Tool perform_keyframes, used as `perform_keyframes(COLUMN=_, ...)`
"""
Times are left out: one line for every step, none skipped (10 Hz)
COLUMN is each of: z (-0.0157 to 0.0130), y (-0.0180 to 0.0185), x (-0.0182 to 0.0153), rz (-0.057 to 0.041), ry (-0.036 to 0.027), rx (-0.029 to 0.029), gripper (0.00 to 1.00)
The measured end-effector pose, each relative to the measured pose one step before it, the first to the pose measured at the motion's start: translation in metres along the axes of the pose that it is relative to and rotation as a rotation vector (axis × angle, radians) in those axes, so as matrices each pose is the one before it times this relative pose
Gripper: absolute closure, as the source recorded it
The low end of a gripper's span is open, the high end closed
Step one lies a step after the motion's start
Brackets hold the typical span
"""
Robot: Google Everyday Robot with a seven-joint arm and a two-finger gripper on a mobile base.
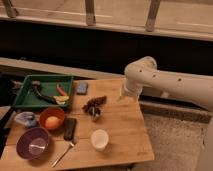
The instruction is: Place grapes in purple bowl
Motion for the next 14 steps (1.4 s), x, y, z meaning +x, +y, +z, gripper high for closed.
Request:
perform_keyframes(z=0.00003, y=0.00003, x=0.00001, rz=0.00003, ry=0.00003, rx=-0.00005, gripper=0.37)
perform_keyframes(z=-0.00003, y=0.00002, x=-0.00002, rz=-0.00005, ry=-0.00007, rx=-0.00001, gripper=0.37)
perform_keyframes(z=0.0, y=-0.00002, x=0.00001, rz=0.0, ry=0.00001, rx=0.00003, gripper=0.37)
perform_keyframes(z=0.00002, y=-0.00001, x=0.00001, rz=0.00002, ry=0.00006, rx=0.0, gripper=0.37)
perform_keyframes(z=-0.00001, y=0.00001, x=-0.00002, rz=0.00003, ry=-0.00004, rx=-0.00002, gripper=0.37)
perform_keyframes(z=0.00003, y=-0.00002, x=0.00003, rz=-0.00001, ry=0.00006, rx=0.00002, gripper=0.37)
perform_keyframes(z=-0.00001, y=0.0001, x=-0.00002, rz=-0.00014, ry=-0.00003, rx=0.00002, gripper=0.37)
perform_keyframes(z=0.00022, y=0.00015, x=0.00018, rz=-0.00049, ry=0.00028, rx=0.00096, gripper=0.37)
perform_keyframes(z=-0.00057, y=0.0013, x=-0.0017, rz=-0.00111, ry=-0.00465, rx=-0.0026, gripper=0.37)
perform_keyframes(z=-0.00047, y=0.0045, x=-0.00364, rz=-0.00477, ry=-0.00732, rx=-0.00579, gripper=0.37)
perform_keyframes(z=0.00107, y=0.00791, x=-0.00346, rz=-0.00738, ry=-0.00518, rx=-0.0069, gripper=0.37)
perform_keyframes(z=0.00224, y=0.01501, x=-0.00619, rz=-0.00631, ry=-0.00721, rx=-0.01262, gripper=0.37)
perform_keyframes(z=0.00496, y=0.02294, x=-0.01036, rz=-0.01172, ry=-0.01277, rx=-0.0167, gripper=0.37)
perform_keyframes(z=0.00374, y=0.0112, x=-0.00533, rz=-0.00585, ry=-0.00579, rx=-0.00946, gripper=0.37)
